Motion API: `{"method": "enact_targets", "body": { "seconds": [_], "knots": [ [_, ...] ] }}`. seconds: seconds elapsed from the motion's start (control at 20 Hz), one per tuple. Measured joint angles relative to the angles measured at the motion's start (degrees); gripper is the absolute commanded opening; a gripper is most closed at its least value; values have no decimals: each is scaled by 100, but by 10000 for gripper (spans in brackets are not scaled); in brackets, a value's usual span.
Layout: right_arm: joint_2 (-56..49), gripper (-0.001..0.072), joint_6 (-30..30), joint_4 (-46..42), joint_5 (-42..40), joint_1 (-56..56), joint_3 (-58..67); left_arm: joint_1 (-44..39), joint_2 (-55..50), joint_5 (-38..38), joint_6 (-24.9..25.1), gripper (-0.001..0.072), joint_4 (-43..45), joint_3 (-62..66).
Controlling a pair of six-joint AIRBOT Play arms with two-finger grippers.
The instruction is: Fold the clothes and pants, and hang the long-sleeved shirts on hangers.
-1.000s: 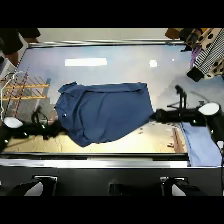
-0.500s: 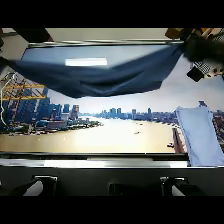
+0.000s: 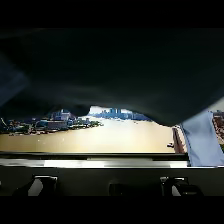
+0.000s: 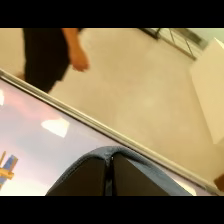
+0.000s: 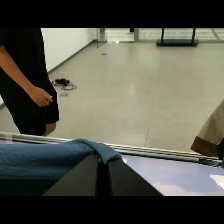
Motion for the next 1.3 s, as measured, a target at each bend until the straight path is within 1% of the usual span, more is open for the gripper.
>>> {"method": "enact_targets", "body": {
  "seconds": [0.1, 0.2, 0.35, 0.5, 0.6, 0.7, 0.85, 1.0, 1.15, 1.2, 1.3],
  "knots": [
    [11, 26, 195, -162, 90, 0, 26, 74, 107, -133, -116, 12, 225, 35],
    [-151, 26, 361, -225, 212, 2, 44, 114, 55, -299, -105, 11, 306, 26],
    [-813, 27, 645, -258, 638, 2, 50, 107, -400, -586, 302, 12, 94, -120],
    [-1908, 27, 809, -136, 1176, 7, 44, -203, -1252, -699, 837, 12, -127, -435],
    [-2767, 27, 848, -15, 1410, 7, 46, -577, -2085, -723, 1167, 12, -59, -662],
    [-3676, 27, 850, 55, 1519, 31, 42, -999, -3032, -577, 1436, 12, 83, -798],
    [-4909, 26, 697, 149, 1305, 149, 42, -1541, -4505, -74, 1698, 12, 297, -881],
    [-5836, 26, 560, 170, 592, 247, 42, -1873, -5619, 588, 1926, 12, 356, -828],
    [-6277, 26, 496, 127, -59, 286, 48, -1985, -6245, 990, 2131, 12, 407, -695],
    [-6352, 27, 498, 90, -168, 293, 57, -1978, -6343, 1071, 2179, 12, 411, -662],
    [-6439, 27, 527, -11, -146, 304, 68, -1926, -6443, 997, 2234, 12, 442, -629]
  ]
}}
